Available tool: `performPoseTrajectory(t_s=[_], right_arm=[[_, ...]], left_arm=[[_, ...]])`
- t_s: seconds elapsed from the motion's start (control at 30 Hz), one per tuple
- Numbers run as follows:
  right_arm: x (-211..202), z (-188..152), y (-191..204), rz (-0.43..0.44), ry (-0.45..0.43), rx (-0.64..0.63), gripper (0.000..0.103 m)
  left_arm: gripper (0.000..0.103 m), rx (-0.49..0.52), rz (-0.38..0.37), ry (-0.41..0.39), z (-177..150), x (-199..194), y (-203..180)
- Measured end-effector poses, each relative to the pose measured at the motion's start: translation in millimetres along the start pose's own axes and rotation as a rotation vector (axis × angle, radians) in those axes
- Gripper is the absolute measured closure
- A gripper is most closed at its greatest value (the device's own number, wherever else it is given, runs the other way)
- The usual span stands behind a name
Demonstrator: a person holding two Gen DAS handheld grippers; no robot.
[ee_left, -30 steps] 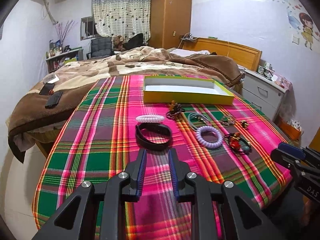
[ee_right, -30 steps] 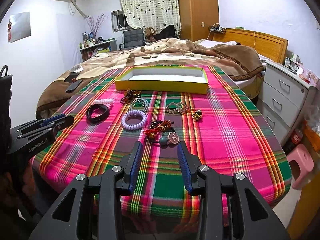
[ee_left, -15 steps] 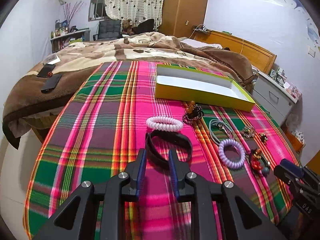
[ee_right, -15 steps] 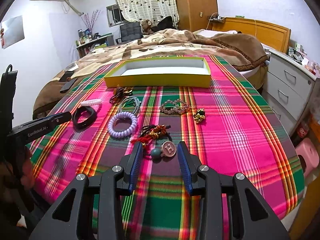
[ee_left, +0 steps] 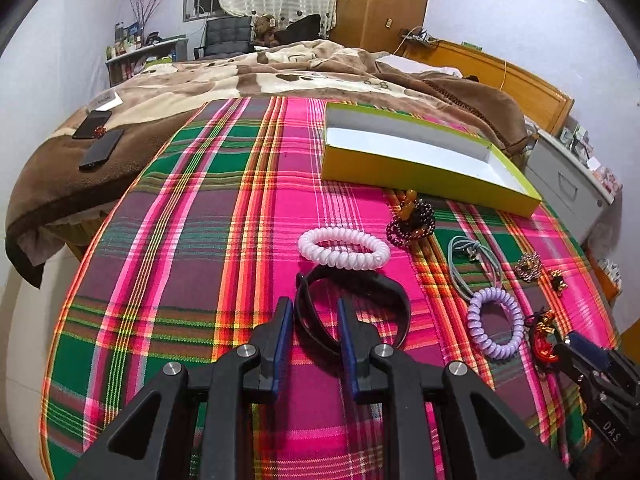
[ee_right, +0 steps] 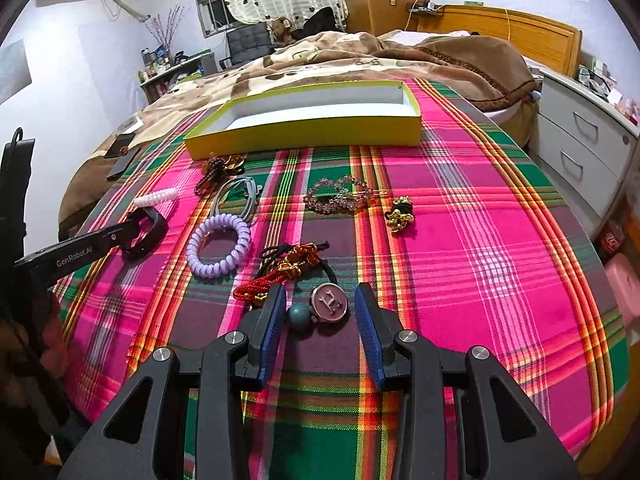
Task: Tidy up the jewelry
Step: 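Grasp the teal-bead black cord necklace with the right tool while the left tool grasps the black band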
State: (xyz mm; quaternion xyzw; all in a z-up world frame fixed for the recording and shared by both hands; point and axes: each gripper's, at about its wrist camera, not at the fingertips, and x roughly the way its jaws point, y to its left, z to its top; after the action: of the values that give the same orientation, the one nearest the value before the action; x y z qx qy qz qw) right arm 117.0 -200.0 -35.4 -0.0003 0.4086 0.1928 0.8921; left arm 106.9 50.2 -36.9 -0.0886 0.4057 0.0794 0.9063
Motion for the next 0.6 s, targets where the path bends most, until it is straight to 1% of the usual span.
performPoseTrajectory(t_s=[0.07, 0.1, 0.13, 0.23, 0.3, 0.37, 0.6], right_arm=[[0.2, 0.2, -0.2, -0.005, 0.004, 0.001, 0.08], [0.2, 0.1, -0.6, -0.007, 0.005, 0.003, 0.084], [0.3, -0.7, -0.5, -0.008, 0.005, 0.004, 0.086], [-1.4, -1.7, -1.7, -0.008, 0.004, 0.009, 0.086], [-3.1, -1.8, -2.6, -0.011, -0.001, 0.011, 0.086], [-7.5, -0.8, -3.4, -0.01, -0.013, 0.013, 0.086], [-24.6, 6.7, 0.7, -0.004, -0.063, -0.001, 0.086]], left_arm=[[0.081, 0.009, 0.01, 0.001, -0.1, 0.3, -1.7], [0.081, 0.011, 0.012, 0.001, 0.1, 0.3, -2.0], [0.081, 0.015, 0.013, 0.0, 0.0, 0.3, -2.0], [0.082, 0.02, 0.011, 0.0, 0.2, 0.0, -1.6], [0.089, 0.026, 0.012, -0.002, -0.1, -1.1, -1.6], [0.093, 0.037, 0.014, -0.004, -1.4, -3.0, -2.5], [0.094, 0.048, -0.016, -0.011, -5.9, -9.7, -0.5]])
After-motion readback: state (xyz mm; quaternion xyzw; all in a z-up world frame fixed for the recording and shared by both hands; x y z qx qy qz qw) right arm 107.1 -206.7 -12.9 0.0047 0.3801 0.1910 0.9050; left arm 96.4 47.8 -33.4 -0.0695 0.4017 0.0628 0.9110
